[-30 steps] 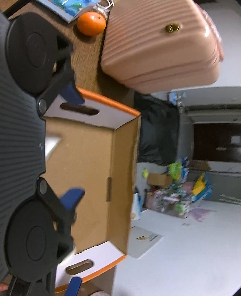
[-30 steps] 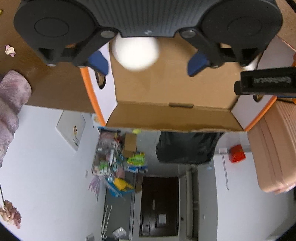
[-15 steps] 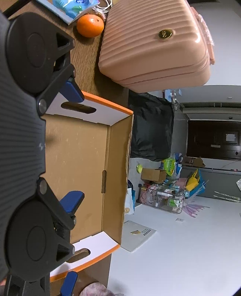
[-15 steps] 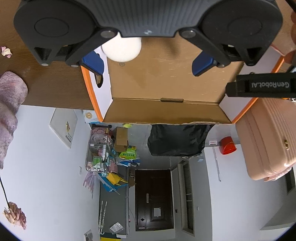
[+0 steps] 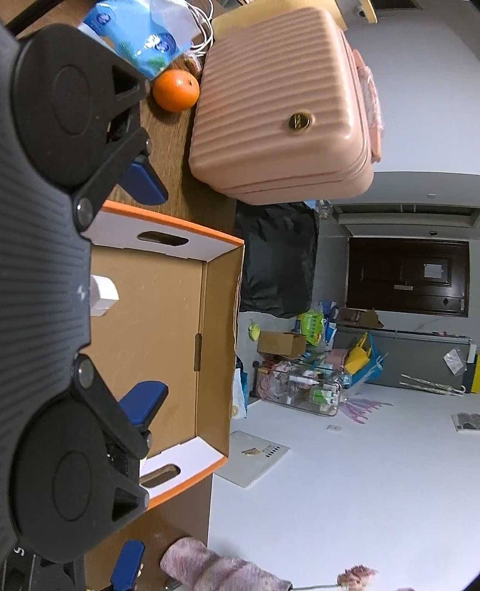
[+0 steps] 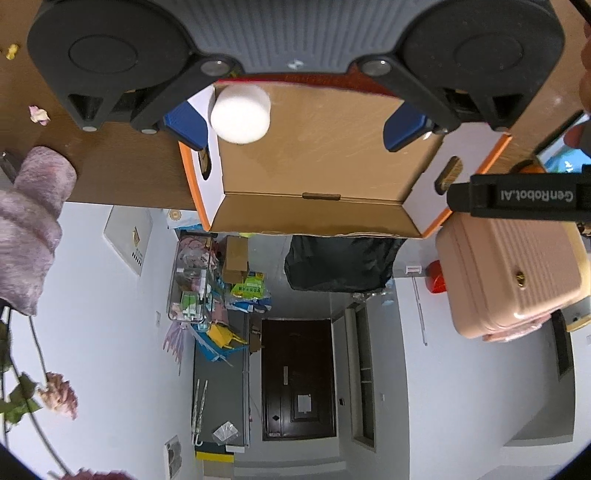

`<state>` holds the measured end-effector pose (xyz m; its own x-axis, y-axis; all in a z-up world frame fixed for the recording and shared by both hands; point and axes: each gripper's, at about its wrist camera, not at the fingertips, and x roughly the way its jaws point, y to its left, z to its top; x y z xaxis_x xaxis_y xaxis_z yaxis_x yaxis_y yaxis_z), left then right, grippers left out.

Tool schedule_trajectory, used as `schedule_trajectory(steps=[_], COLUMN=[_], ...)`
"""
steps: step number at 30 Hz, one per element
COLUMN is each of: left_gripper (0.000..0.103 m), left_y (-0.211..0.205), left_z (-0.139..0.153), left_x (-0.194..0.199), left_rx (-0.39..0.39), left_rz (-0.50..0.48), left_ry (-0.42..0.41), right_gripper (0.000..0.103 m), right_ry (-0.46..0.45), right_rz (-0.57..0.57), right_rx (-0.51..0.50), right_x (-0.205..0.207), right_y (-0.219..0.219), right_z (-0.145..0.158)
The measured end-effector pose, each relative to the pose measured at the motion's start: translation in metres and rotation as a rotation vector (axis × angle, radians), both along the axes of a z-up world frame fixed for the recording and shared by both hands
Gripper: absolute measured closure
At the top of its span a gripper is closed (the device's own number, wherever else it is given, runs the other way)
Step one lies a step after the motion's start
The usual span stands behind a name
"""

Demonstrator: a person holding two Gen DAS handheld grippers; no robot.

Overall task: Organize soft objects
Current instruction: 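Open right tool to drop foam roll into box while left tool drops sponge, then withdraw both tools from the box back toward the soft toys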

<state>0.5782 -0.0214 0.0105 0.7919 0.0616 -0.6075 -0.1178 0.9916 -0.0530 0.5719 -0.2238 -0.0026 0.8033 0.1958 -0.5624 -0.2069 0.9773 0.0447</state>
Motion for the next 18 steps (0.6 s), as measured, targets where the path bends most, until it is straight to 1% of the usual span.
schedule_trajectory(steps=[8,18], left_gripper=[0.000,0.000], left_y=[-0.002,-0.001], left_z=[0.014,0.024], left_x=[-0.049,-0.110], left_rx=[0.001,0.002], left_rz=[-0.011,-0.026], left_ry=[-0.031,-0.072], right_gripper=[0.001,0.001], right_ry=[-0.031,-0.067], right_rz=[0.003,0.002], right_rx=[0.035,0.057], right_x=[-0.054,-0.117], right_y=[-0.009,-0.021], right_z=[0.016,0.023])
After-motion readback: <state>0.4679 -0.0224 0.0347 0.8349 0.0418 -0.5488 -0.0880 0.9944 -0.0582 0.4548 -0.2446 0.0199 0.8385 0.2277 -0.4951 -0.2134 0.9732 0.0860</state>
